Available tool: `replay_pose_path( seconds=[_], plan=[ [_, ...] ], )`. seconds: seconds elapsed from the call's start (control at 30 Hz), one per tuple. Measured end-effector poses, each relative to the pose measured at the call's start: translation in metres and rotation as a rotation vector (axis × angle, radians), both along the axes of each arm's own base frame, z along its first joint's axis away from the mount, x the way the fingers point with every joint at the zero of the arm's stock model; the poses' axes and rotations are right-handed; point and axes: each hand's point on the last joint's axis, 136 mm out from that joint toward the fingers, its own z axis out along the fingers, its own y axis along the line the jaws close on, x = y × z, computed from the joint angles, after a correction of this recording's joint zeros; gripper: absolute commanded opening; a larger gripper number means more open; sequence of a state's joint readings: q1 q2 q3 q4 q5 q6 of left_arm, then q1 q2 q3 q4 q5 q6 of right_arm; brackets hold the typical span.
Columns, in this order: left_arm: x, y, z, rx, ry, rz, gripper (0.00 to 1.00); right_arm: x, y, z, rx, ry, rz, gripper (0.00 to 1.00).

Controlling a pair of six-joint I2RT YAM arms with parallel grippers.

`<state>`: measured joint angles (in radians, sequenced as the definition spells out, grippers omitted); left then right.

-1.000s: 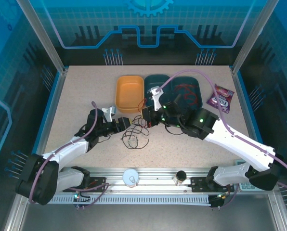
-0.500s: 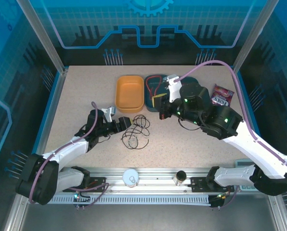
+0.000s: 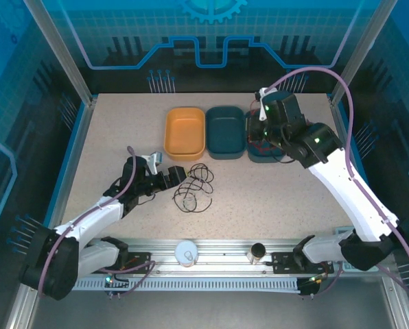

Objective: Untangle the cables
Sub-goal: Place the cable in the container.

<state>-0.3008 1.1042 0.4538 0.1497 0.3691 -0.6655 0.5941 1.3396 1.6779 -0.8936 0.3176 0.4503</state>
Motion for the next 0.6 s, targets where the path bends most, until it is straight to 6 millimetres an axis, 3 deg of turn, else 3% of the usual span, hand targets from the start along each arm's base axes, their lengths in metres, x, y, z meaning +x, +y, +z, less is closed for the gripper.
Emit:
replay_pose_path(
  seconds=[0.37, 0.6],
  plan=[
    [-0.002, 0.01, 0.001, 0.052, 0.002, 0.036, 0.99, 0.059, -0.055, -0.045, -0.129, 0.102, -0.183, 0.0],
    [-0.002, 0.013, -0.002, 0.068, 0.015, 0.051, 0.99, 0.087, -0.069, -0.083, -0.183, 0.202, -0.22, 0.0]
  ],
)
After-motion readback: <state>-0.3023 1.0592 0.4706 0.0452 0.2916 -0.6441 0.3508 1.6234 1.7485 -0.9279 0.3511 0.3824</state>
